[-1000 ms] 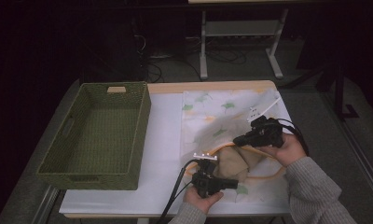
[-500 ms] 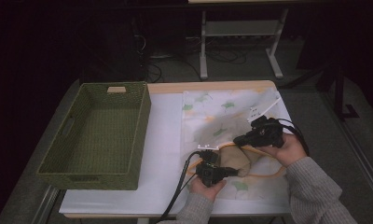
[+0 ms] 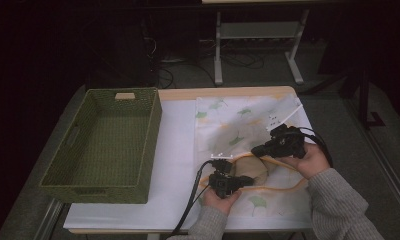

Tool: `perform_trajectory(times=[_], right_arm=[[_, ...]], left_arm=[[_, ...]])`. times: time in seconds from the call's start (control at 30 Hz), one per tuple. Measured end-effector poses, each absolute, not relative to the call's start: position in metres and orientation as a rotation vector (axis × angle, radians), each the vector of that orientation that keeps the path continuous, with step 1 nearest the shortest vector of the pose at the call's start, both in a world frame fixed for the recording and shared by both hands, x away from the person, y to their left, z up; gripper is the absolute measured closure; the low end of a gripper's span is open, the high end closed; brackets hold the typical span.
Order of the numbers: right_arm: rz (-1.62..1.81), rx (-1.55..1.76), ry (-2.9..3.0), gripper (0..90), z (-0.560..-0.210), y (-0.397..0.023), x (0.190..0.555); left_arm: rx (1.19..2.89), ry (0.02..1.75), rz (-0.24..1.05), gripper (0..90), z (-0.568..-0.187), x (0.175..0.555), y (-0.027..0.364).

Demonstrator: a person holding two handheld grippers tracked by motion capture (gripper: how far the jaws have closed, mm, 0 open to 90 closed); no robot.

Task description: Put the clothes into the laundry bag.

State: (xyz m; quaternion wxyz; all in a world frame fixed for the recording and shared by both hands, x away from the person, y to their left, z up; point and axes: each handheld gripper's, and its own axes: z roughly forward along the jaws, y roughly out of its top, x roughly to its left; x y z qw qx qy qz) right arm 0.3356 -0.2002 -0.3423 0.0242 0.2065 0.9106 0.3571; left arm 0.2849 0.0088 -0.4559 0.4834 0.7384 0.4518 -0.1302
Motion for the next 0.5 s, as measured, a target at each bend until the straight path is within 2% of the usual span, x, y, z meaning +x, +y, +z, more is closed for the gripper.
perform_trajectory(times=[0.5], right_arm=[[1.067,0.642,2.83,87.7,-0.345,-0.199,0.335]], left_arm=[[1.796,1.1,-0.31,81.5,-0.449,0.274,0.03]])
